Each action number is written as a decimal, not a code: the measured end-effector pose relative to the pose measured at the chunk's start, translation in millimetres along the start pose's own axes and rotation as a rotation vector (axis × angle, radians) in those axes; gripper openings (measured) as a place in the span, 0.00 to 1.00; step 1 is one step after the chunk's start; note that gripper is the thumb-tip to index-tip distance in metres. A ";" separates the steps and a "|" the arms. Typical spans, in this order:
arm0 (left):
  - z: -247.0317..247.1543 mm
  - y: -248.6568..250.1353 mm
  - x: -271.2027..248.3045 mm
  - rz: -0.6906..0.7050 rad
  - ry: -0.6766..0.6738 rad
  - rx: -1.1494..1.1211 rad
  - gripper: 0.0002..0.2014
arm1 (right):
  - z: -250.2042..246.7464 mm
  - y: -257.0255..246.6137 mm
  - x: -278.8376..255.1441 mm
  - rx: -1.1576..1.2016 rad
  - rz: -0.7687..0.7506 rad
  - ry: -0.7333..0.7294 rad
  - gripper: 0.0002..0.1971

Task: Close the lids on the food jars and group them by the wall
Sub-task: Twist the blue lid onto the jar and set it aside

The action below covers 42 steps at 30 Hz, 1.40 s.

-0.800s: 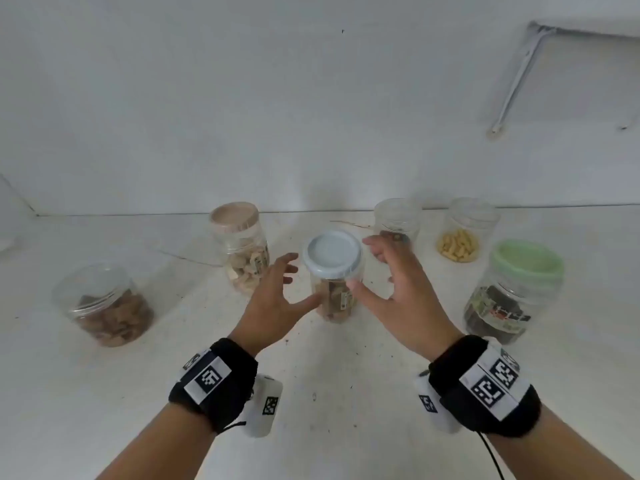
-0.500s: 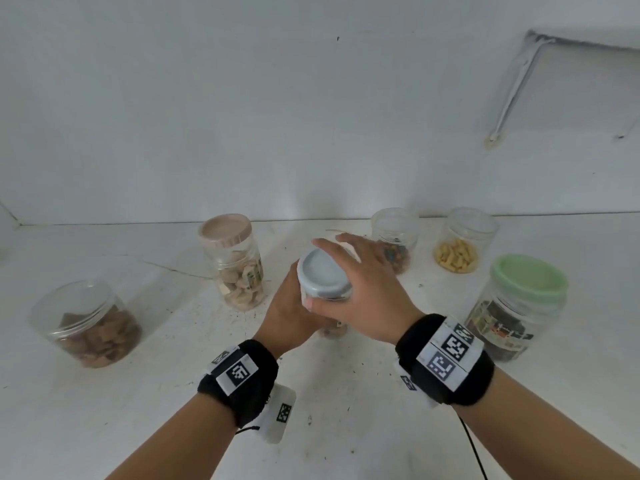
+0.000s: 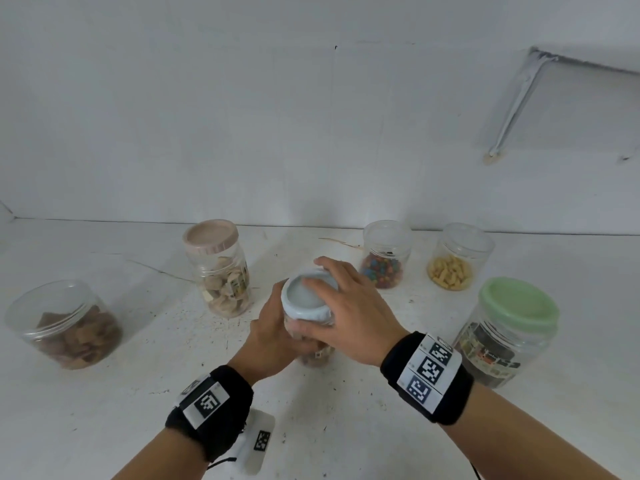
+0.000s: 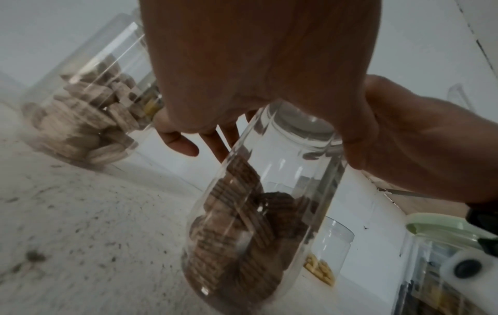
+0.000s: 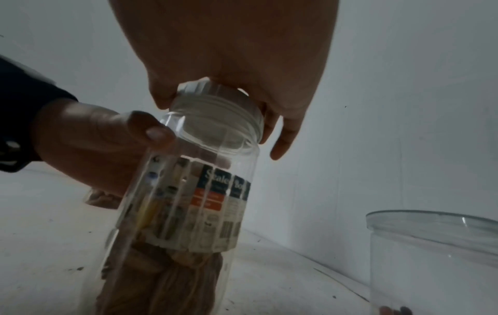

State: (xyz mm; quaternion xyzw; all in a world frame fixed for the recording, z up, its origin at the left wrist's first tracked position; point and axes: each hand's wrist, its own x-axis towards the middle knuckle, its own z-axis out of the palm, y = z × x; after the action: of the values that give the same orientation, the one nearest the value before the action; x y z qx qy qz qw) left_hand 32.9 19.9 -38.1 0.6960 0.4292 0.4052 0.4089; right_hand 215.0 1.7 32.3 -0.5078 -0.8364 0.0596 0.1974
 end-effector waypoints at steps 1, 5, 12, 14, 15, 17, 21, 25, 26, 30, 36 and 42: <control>-0.8 0.4 -2.5 0.000 -0.016 -0.006 0.46 | -0.5 1.7 -1.7 0.006 -0.029 -0.018 0.35; 5.7 3.4 -12.3 -0.051 0.050 -0.019 0.43 | 1.0 10.4 -3.1 0.153 -0.064 -0.022 0.29; 29.6 11.1 -34.4 -0.041 0.242 0.022 0.41 | -3.5 16.2 -2.5 0.292 -0.047 -0.037 0.28; 31.4 14.8 -35.8 -0.025 0.289 0.048 0.40 | -2.9 15.1 -0.8 0.230 -0.017 -0.035 0.29; 31.9 16.1 -35.9 -0.015 0.302 0.049 0.39 | -2.7 13.6 0.1 0.202 -0.002 -0.042 0.29; 33.2 18.0 -36.0 -0.011 0.322 0.044 0.37 | -3.1 10.1 1.1 0.209 0.028 -0.069 0.28; 37.4 17.1 -34.3 -0.054 0.354 0.043 0.39 | -7.5 8.9 0.9 0.272 0.051 -0.129 0.28; 40.6 15.0 -30.2 -0.100 0.334 0.034 0.44 | -21.5 13.3 7.5 0.366 0.050 -0.234 0.29; 40.4 14.2 -29.5 -0.110 0.322 0.028 0.43 | -25.3 15.3 10.6 0.359 0.043 -0.261 0.29; 34.3 11.6 -31.6 -0.105 0.259 0.017 0.40 | -38.7 19.9 22.2 0.343 -0.042 -0.379 0.31; 18.5 5.8 -32.7 -0.092 0.146 -0.032 0.34 | -40.5 20.6 27.2 0.258 -0.096 -0.415 0.31; 15.9 9.2 -25.6 -0.112 0.109 -0.073 0.37 | -33.1 8.1 17.2 -0.098 0.023 -0.218 0.34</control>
State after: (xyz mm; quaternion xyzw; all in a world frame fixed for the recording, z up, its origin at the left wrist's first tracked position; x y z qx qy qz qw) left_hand 42.1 -10.2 -40.6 0.6325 0.4742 0.4342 0.4320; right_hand 227.7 17.2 64.8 -0.5170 -0.8489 0.0760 0.0793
